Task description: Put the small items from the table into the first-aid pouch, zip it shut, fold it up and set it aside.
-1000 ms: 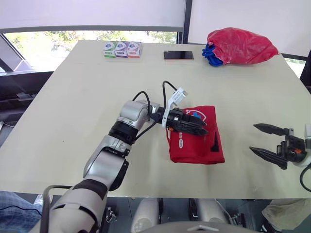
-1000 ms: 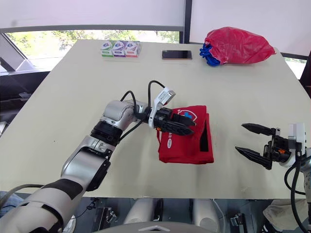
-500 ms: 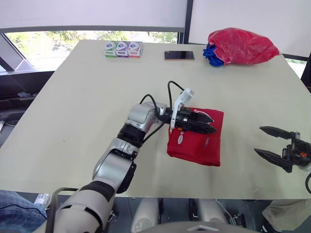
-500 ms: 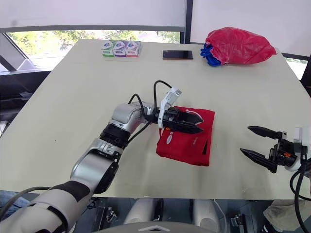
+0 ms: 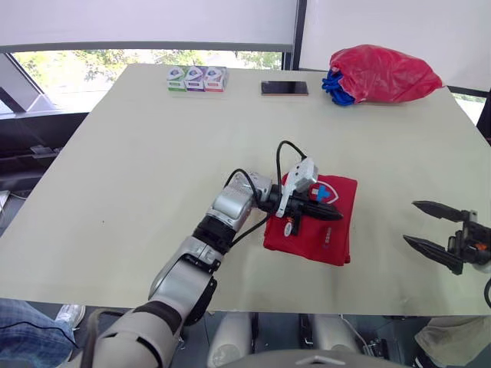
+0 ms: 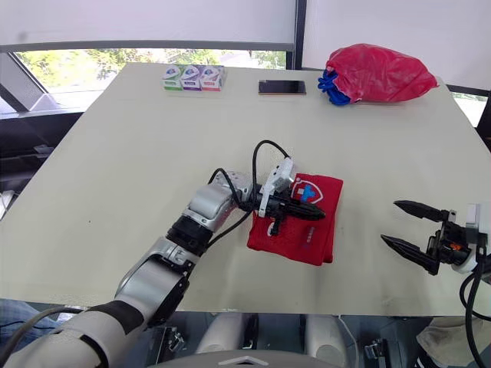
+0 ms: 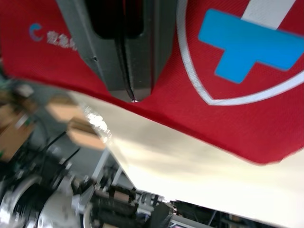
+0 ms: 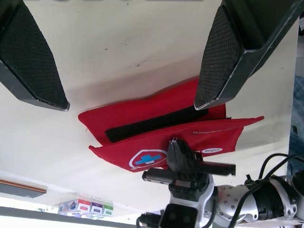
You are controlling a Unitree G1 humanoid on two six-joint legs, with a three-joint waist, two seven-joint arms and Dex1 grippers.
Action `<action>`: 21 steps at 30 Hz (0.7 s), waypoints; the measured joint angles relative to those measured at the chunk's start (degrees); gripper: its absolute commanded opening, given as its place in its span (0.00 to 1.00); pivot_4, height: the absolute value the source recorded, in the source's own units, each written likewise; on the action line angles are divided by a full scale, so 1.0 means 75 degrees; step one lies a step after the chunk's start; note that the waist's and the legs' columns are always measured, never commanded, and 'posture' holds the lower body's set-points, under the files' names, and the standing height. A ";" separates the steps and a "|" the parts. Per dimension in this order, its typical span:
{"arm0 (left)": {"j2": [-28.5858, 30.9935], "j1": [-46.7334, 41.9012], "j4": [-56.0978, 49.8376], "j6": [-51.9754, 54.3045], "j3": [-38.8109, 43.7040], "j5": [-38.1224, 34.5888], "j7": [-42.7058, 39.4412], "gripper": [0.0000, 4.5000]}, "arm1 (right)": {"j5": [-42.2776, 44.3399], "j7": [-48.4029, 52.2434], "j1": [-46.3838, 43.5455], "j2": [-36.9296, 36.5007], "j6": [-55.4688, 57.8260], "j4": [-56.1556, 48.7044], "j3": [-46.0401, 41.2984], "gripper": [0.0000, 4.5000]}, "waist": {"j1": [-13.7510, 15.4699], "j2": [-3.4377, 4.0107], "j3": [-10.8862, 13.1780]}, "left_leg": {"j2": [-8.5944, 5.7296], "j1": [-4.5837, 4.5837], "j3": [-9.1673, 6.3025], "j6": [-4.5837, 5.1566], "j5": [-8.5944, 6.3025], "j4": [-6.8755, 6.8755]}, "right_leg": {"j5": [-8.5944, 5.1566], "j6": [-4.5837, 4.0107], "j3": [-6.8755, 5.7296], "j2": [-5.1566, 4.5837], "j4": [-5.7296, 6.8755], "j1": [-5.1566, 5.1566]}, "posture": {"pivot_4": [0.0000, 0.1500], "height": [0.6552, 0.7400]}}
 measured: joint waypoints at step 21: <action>0.0043 -0.0135 0.0148 -0.2995 -0.0824 0.1336 -0.0571 0.01 | -0.0006 0.0187 0.0055 0.0000 -0.0305 0.0331 0.0000 1.00 | 0.0059 0.0001 0.0000 | -0.0007 -0.0002 0.0002 0.0003 -0.0002 0.0001 | -0.0001 0.0000 -0.0002 0.0002 -0.0003 0.0001 | 1.00 1.00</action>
